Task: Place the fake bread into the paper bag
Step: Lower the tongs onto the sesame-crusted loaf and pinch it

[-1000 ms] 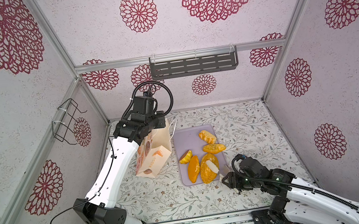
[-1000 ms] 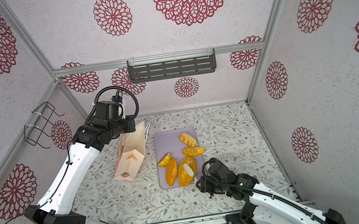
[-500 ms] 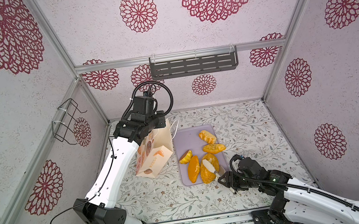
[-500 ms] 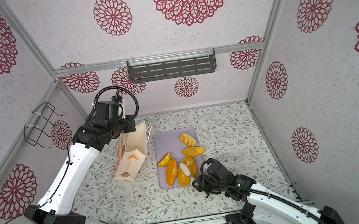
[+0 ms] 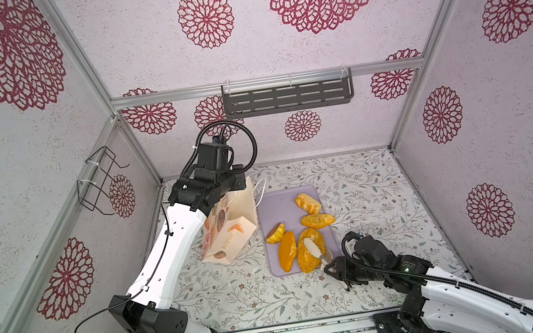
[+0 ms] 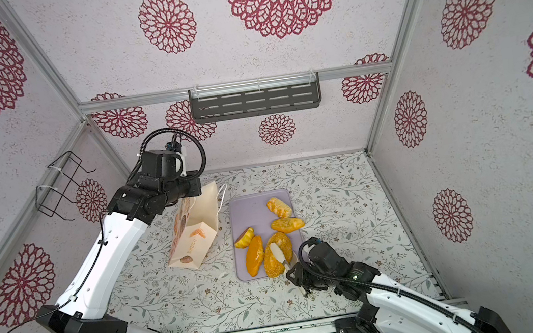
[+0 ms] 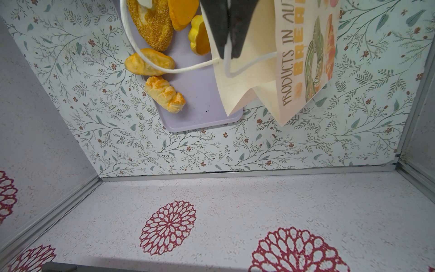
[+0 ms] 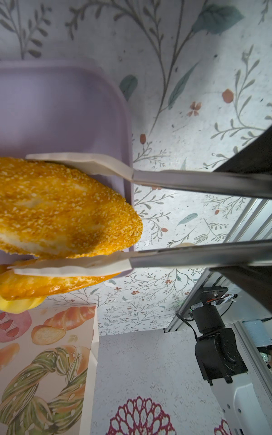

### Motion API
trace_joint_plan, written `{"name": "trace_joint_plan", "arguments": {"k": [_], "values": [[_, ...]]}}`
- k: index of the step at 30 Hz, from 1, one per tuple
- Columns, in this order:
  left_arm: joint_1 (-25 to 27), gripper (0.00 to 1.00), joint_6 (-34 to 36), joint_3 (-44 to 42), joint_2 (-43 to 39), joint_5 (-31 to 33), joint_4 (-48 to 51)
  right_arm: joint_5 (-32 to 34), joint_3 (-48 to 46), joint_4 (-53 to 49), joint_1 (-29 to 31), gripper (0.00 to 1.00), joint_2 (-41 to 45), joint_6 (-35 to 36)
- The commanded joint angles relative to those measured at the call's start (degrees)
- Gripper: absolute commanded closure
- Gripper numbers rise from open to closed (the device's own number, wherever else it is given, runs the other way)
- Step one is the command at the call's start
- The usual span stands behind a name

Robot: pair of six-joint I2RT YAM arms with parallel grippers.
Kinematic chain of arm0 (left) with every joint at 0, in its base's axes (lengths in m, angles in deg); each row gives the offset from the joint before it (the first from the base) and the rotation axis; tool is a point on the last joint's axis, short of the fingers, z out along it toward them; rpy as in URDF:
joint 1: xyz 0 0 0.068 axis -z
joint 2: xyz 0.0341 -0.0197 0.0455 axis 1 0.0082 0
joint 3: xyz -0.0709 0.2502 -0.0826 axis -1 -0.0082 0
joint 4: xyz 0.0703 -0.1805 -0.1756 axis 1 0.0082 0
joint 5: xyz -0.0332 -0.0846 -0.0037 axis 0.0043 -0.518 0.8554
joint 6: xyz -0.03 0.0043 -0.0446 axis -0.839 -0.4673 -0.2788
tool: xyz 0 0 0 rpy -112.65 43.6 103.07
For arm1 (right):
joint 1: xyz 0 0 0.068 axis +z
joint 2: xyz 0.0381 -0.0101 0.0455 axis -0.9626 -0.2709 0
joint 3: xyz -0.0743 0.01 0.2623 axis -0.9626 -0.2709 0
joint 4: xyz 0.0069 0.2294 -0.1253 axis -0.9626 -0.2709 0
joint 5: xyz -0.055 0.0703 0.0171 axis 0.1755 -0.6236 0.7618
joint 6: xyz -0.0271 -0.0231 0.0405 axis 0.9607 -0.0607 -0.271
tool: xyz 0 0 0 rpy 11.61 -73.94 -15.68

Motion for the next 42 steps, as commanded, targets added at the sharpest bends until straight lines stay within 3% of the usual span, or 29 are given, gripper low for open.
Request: {"name": "trace_joint_plan", "arguments": {"k": [1, 19, 42], "values": [[0.4, 1.0, 0.0, -0.3, -0.9, 0.1, -1.2, 0.1, 0.4, 3.1, -0.2, 0.51, 1.2, -0.4], [0.4, 1.0, -0.1, -0.3, -0.8, 0.0, -1.0, 1.0, 1.6, 1.6, -0.6, 0.71, 3.6, 1.1], [0.4, 1.0, -0.1, 0.8, -1.0, 0.0, -0.4, 2.8, 7.0, -5.0, -3.2, 0.81, 5.9, 5.8]]}}
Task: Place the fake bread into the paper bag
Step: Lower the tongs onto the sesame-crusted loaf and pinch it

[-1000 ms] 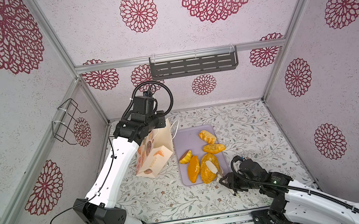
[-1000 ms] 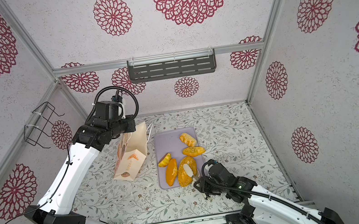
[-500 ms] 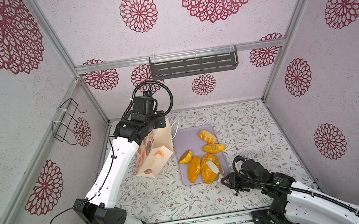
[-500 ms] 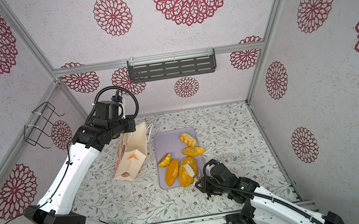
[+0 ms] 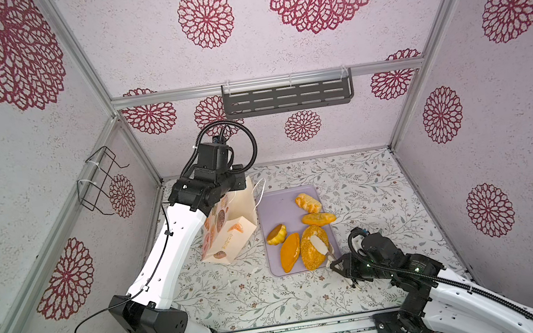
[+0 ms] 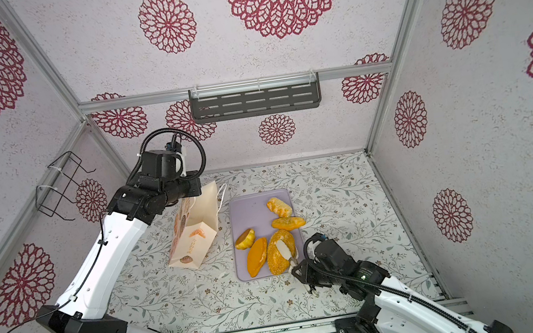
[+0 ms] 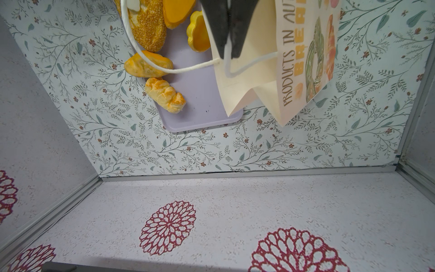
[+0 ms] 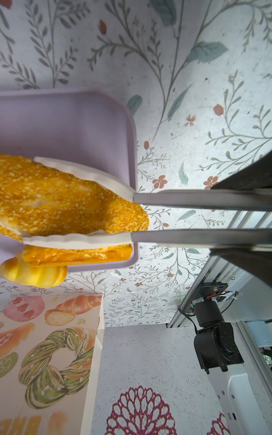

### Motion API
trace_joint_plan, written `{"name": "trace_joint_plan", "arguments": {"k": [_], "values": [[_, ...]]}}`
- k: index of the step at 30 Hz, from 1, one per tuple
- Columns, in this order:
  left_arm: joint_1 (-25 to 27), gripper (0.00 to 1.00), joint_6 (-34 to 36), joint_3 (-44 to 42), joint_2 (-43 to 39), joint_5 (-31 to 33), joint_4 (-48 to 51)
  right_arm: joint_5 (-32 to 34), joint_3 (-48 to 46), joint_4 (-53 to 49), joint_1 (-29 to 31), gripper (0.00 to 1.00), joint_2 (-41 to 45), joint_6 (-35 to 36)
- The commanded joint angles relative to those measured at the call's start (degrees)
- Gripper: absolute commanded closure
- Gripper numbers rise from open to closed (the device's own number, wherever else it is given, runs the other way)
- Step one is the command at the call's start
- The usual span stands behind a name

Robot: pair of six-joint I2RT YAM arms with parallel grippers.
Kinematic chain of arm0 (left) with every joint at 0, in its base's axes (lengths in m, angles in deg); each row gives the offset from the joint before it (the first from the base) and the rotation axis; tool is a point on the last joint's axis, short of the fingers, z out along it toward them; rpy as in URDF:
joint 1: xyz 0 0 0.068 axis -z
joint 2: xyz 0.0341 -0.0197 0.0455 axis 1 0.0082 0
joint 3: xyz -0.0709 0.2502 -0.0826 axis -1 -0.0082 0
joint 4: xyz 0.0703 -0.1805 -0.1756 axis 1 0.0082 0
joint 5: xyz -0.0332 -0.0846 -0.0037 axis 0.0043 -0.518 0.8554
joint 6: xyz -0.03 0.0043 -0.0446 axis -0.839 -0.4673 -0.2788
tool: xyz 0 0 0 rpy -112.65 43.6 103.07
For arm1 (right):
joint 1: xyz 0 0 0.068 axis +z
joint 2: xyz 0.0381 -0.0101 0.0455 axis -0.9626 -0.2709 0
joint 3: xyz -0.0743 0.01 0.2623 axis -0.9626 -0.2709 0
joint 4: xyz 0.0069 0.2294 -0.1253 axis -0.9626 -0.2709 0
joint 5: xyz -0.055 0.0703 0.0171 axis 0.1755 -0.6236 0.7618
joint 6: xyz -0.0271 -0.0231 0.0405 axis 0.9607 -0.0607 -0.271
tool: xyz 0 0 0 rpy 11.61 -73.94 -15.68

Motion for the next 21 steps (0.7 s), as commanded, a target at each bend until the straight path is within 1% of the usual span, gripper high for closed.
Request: {"name": "trace_joint_plan", "arguments": {"k": [1, 14, 21], "values": [[0.4, 1.0, 0.0, 0.7, -1.0, 0.0, -0.6, 2.3, 3.8, 1.0, -0.8, 0.81, 1.5, 3.1], [0.4, 1.0, -0.2, 0.5, -1.4, -0.2, -0.5, 3.1, 8.5, -1.4, -2.2, 0.81, 1.5, 6.4], [0.4, 1.0, -0.4, 0.7, -1.5, -0.6, -0.6, 3.2, 9.5, -0.7, -2.4, 0.81, 1.1, 7.3]]}}
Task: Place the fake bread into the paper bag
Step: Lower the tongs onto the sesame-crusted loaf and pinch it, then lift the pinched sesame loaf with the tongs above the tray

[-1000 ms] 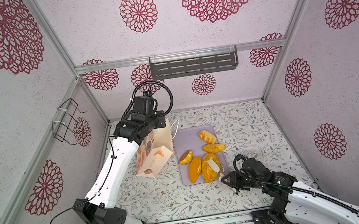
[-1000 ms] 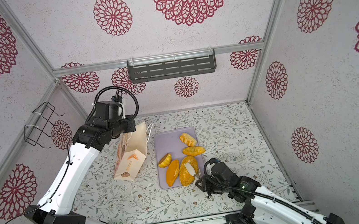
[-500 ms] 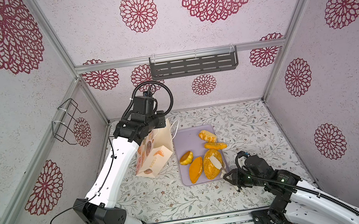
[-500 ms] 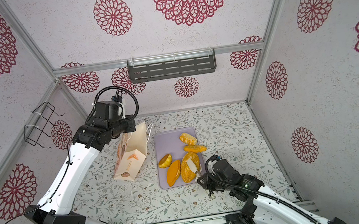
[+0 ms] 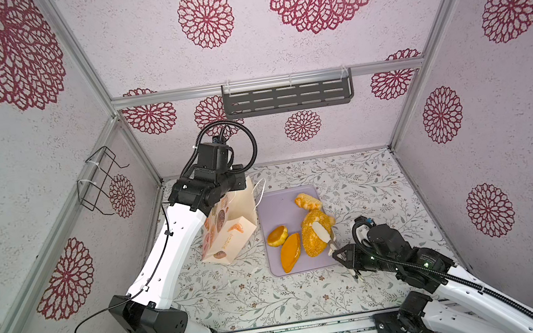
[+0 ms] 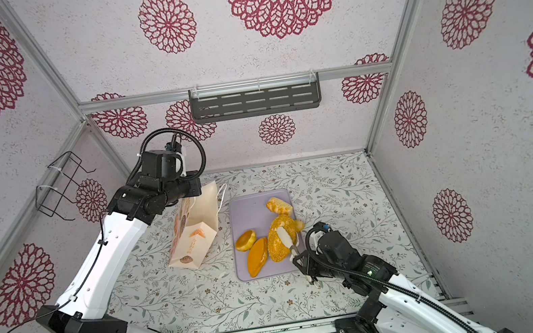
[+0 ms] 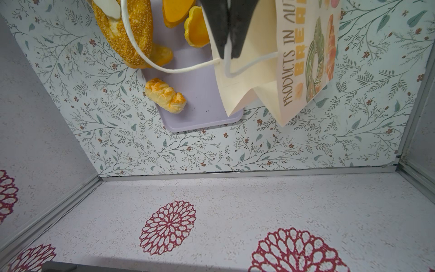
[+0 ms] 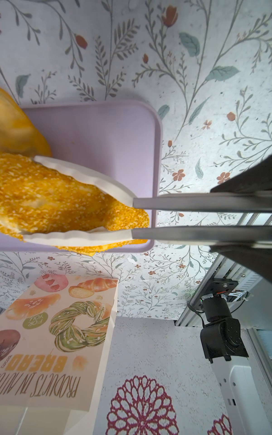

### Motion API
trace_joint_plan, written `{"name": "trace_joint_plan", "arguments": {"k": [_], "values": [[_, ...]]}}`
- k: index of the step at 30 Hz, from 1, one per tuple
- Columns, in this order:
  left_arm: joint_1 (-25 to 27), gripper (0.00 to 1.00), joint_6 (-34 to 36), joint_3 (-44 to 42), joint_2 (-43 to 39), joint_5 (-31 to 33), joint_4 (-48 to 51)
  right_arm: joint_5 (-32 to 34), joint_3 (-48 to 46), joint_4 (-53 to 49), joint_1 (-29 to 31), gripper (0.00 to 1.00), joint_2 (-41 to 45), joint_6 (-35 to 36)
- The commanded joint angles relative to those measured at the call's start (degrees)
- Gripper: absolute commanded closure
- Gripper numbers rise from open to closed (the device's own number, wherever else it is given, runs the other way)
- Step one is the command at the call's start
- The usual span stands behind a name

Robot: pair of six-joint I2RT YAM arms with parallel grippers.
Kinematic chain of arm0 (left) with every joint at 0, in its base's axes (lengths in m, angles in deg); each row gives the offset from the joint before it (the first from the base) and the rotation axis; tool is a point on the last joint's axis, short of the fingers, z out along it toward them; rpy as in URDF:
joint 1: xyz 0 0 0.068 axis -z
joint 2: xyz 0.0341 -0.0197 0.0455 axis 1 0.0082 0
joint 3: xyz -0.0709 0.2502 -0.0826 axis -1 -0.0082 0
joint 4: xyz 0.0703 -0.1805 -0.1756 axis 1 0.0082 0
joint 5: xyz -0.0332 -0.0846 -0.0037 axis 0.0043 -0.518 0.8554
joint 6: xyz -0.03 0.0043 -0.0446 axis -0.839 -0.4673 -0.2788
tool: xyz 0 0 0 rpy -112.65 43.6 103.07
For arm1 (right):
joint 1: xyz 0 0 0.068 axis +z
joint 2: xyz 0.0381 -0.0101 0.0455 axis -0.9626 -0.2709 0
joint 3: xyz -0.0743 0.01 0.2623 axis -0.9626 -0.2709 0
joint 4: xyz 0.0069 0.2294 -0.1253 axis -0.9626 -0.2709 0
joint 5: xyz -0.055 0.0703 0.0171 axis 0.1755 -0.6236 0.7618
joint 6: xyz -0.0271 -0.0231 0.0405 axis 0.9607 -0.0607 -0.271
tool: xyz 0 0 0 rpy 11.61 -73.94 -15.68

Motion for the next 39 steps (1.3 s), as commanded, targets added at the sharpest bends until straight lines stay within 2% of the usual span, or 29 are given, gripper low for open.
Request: {"name": "trace_joint_plan", "arguments": {"k": [1, 12, 39], "values": [[0.4, 1.0, -0.2, 0.7, -1.5, -0.6, -0.5, 1.1, 2.4, 3.7, -0.4, 0.81, 1.0, 2.2], [0.5, 1.0, -0.8, 0.9, -1.4, -1.0, -0.2, 1.3, 4.8, 7.1, -0.6, 0.81, 0.4, 4.5], [0.5, 1.0, -1.6, 2.4, -0.2, -3.7, 1.4, 0.3, 14.2, 14.1, -0.8, 0.82, -7.1, 7.7]]}}
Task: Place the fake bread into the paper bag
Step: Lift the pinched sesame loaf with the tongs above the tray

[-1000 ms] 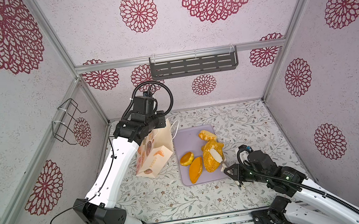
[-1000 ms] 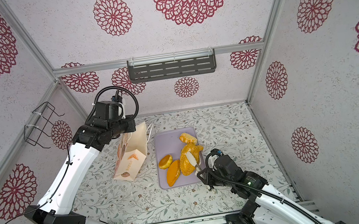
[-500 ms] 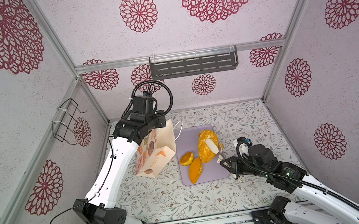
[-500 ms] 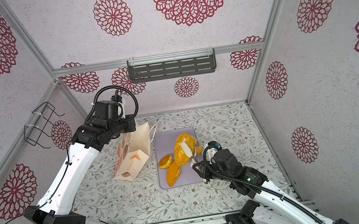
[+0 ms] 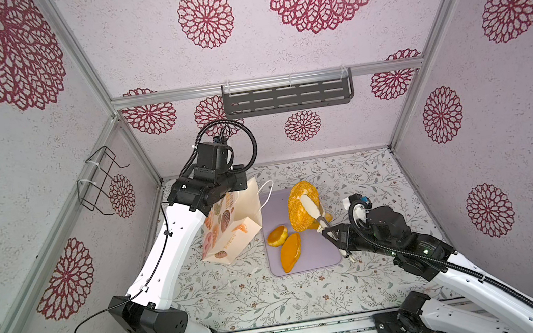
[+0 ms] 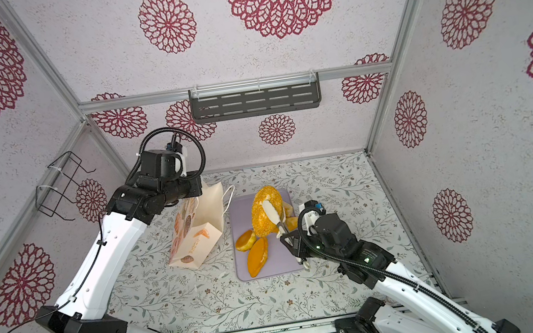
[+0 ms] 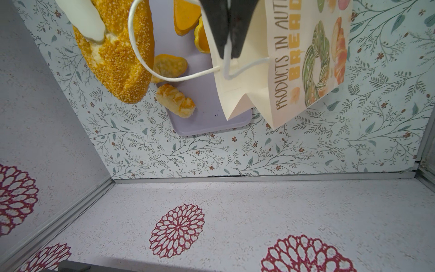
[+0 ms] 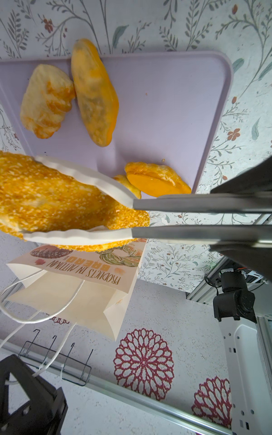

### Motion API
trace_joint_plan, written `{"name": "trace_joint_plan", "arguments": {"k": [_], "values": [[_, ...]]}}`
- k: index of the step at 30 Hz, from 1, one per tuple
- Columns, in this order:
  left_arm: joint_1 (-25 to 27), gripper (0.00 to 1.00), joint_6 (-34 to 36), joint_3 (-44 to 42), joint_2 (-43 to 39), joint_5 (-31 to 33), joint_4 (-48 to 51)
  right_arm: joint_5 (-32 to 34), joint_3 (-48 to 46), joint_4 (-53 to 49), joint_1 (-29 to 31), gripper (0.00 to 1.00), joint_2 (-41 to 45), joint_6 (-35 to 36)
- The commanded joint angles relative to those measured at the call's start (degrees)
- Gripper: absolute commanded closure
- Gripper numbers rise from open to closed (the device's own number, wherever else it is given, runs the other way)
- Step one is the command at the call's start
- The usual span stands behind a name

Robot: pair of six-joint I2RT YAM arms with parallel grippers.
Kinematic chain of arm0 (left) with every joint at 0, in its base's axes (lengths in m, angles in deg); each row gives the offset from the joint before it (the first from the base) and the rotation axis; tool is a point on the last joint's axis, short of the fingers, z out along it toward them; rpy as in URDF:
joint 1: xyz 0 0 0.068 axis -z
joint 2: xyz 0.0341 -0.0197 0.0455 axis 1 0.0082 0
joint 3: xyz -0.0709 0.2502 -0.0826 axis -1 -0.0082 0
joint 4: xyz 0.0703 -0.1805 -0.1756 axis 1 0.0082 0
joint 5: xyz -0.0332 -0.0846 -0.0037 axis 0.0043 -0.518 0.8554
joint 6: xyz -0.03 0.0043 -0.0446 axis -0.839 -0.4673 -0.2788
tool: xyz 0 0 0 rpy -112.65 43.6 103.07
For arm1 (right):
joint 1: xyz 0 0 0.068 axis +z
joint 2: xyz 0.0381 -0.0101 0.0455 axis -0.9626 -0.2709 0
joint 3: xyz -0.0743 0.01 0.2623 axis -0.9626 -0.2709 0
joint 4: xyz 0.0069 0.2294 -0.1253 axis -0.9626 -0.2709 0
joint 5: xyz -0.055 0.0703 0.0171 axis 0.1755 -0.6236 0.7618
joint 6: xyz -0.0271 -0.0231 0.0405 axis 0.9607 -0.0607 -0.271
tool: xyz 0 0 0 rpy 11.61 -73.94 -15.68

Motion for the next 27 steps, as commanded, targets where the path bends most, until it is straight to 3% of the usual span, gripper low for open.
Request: {"name": "trace_joint_plan", "arguments": {"k": [1, 18, 27], "values": [[0.5, 1.0, -0.4, 1.7, -0.1, -0.7, 0.3, 0.4, 3.8, 6.5, -0.3, 0.82, -0.5, 2.9], [0.6, 1.0, -0.8, 2.5, 0.4, -1.5, 0.7, -0.5, 9.7, 10.6, -0.4, 0.82, -5.7, 4.6], [0.7, 1.0, -1.5, 3.0, 0.9, -2.1, 0.4, 0.0, 17.7, 8.6, -0.8, 0.82, -9.4, 8.5]]}}
